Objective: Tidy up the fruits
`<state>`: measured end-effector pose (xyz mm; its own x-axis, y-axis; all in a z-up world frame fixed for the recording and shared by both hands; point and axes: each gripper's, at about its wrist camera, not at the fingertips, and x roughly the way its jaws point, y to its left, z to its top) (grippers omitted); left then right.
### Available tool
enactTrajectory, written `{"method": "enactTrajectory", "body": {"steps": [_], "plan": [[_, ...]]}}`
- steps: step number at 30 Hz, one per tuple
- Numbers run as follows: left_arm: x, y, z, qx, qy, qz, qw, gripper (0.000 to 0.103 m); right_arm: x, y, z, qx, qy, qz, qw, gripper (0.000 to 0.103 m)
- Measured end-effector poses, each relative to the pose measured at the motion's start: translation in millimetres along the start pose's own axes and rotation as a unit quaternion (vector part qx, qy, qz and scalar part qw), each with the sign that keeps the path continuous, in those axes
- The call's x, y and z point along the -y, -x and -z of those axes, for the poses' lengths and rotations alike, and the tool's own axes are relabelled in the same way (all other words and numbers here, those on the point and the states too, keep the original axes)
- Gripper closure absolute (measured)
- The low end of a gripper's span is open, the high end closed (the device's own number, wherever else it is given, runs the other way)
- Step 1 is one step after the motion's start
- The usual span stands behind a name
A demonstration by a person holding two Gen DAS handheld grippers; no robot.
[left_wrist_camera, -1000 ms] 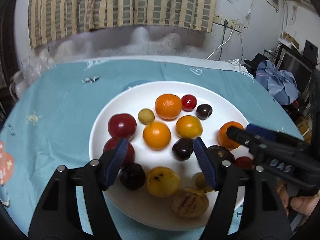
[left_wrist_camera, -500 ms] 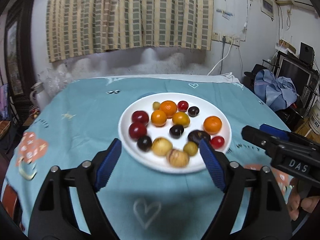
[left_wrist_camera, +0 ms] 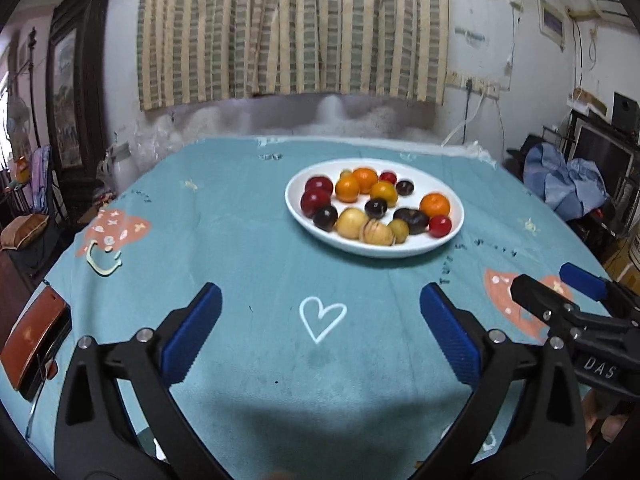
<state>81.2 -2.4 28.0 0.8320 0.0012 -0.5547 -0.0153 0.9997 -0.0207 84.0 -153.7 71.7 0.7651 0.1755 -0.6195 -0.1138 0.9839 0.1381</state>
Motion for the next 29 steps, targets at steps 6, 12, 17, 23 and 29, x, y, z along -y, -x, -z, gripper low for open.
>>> {"method": "enactTrajectory", "body": {"steps": [6,12,17,23,29], "plan": [[-2.2,1.2,-3.6,0.001,0.007,0.055,0.9985,0.002,-3.7,-0.4,0.9,0.005,0.016,0.006,1.0,0.009],[11.2,7.1,-1.9,-0.009,0.0,0.057,0.9983,0.002,2.4,-1.6,1.6,0.002,-0.001,0.004,1.0,0.008],[21.2,6.3,3.0,-0.013,-0.019,0.049,0.9985,0.002,2.8,-3.6,1.2,-0.003,0.0,0.014,1.0,0.008],[24.6,5.1,3.5,-0.008,-0.034,0.019,0.9992,0.002,5.3,-3.5,0.4,-0.002,-0.006,0.017,1.0,0.008],[19.6,1.1,2.2,-0.017,-0.023,0.019,0.9994,0.002,6.5,-3.6,0.2,-0.003,-0.006,0.016,1.0,0.008]]}}
